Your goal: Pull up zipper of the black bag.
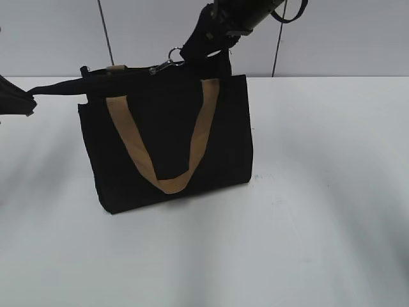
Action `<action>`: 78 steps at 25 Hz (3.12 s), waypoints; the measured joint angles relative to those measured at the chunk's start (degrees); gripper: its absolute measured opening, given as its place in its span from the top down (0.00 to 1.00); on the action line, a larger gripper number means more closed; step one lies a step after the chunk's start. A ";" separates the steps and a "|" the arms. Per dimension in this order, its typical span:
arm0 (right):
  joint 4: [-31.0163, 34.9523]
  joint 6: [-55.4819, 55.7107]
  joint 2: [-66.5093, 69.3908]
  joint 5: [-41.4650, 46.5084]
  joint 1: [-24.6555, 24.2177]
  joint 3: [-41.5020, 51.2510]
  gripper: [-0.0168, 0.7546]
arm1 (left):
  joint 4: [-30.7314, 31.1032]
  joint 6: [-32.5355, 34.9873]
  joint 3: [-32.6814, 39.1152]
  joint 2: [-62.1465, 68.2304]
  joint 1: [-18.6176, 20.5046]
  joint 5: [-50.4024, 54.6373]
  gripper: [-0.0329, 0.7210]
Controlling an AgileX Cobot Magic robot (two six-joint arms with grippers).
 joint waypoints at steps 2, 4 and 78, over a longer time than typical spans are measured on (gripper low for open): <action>-2.81 0.94 -0.19 0.10 -0.79 0.00 0.98 | 0.36 0.00 0.00 0.00 0.14 -0.02 0.92; -5.71 2.17 -0.48 0.10 -2.10 0.00 0.98 | 0.71 0.00 0.00 0.00 0.31 -0.45 0.92; -34.05 42.46 -49.94 3.76 -11.81 40.46 0.35 | 30.23 -73.89 1.60 -24.79 0.89 25.05 0.28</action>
